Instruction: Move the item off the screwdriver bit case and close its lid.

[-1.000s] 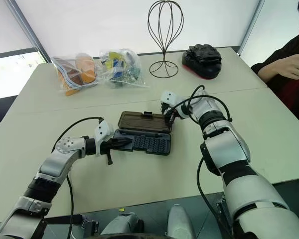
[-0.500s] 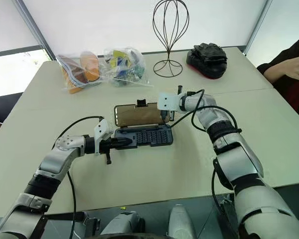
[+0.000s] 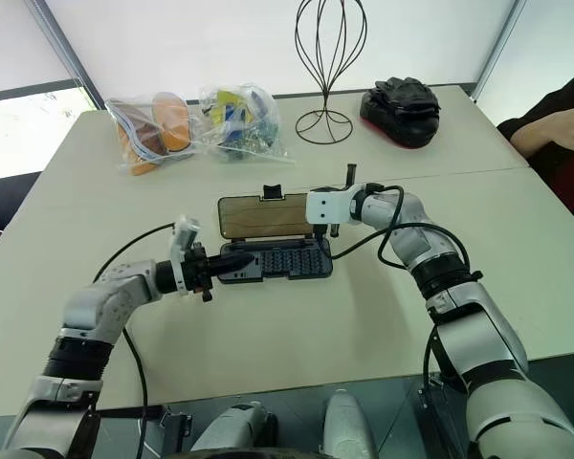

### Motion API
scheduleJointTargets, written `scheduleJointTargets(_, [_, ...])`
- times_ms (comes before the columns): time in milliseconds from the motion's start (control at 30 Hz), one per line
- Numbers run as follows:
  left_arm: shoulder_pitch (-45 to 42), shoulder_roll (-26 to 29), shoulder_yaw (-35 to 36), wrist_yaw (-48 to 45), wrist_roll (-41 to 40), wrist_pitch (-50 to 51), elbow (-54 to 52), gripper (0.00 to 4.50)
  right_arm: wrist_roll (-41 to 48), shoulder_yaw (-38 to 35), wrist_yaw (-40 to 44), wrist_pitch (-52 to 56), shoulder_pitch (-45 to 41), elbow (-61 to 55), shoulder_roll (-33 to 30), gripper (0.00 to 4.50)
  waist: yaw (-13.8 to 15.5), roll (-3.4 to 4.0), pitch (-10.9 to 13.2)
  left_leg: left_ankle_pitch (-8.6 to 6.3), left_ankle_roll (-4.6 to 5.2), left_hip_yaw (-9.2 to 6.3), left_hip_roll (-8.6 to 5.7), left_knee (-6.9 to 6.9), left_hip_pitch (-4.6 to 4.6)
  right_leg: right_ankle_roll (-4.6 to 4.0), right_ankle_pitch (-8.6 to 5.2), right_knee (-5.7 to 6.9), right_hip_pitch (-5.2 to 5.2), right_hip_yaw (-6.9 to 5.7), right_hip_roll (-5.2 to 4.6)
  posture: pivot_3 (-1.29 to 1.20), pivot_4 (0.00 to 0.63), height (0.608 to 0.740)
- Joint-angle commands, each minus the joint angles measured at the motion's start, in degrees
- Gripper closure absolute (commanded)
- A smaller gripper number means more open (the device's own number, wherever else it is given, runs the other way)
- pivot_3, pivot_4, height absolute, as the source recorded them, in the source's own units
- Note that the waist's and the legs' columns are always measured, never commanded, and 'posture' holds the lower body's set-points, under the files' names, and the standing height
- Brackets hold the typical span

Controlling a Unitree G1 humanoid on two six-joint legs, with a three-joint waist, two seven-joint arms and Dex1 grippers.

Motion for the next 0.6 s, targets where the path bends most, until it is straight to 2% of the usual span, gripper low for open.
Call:
scheduleJointTargets(33, [-2.22, -0.55, 6.05, 3.51, -8.27, 5.08, -5.19, 4.5, -0.43, 0.0, -1.4, -1.37, -0.18, -1.15, -0.36, 4.49, 0.04, -0.02, 0.04, 0.0, 0.0, 0.0, 0.0, 0.0, -0.01, 0.0, 0.0, 0.0, -0.01, 0.0, 0.0, 0.0, 0.15, 0.74])
scheduleJointTargets(133, [-6.81, -2.82, 11.61, 10.01, -10.56, 3.75, -2.16, 4.5, -0.52, -0.05, -1.47, -1.78, 0.16, -1.53, -0.6, 4.49, 0.11, -0.08, 0.08, 0.01, -0.01, 0.0, 0.0, 0.05, -0.02, 0.0, 0.0, -0.02, 0.02, -0.02, 0.01, 0.0, 0.15, 0.74])
scheduleJointTargets(233, [-13.26, -4.14, 14.72, 17.34, -4.9, -4.52, 8.15, 4.5, -0.49, -0.11, -1.48, -1.74, 0.37, -1.9, -0.65, 4.49, 0.23, -0.21, 0.16, 0.01, -0.02, -0.01, 0.0, 0.1, -0.02, 0.0, 0.0, -0.03, 0.06, -0.05, 0.0, 0.0, 0.15, 0.74])
scheduleJointTargets(333, [-18.63, -1.97, 9.61, 20.66, 8.66, -19.07, 24.87, 4.5, -0.47, -0.13, -1.46, -1.54, 0.5, -2.31, -0.63, 4.49, 0.1, -0.24, 0.18, 0.02, -0.04, 0.01, 0.0, 0.1, -0.01, 0.0, 0.0, -0.05, 0.07, -0.1, -0.01, 0.0, 0.15, 0.74])
scheduleJointTargets(433, [-23.61, -1.13, 4.25, 19.4, 17.91, -30.37, 40.08, 4.5, -0.6, 0.0, -1.37, -1.12, 0.54, -2.63, -0.38, 4.49, 0.06, -0.24, 0.18, 0.02, -0.04, 0.04, -0.01, 0.0, -0.02, 0.01, 0.0, -0.09, 0.01, -0.17, 0.0, 0.0, 0.15, 0.74])
scheduleJointTargets(600, [-31.17, -2.03, 0.31, 12.32, 24.26, -39.06, 58.38, 4.5, -0.66, 0.18, -1.13, -0.44, 0.86, -3.67, -0.15, 4.49, 0.07, -0.42, 0.29, 0.03, -0.03, 0.0, -0.07, 0.1, -0.33, 0.02, 0.01, -0.02, -0.23, -0.25, -0.03, 0.0, 0.15, 0.74])
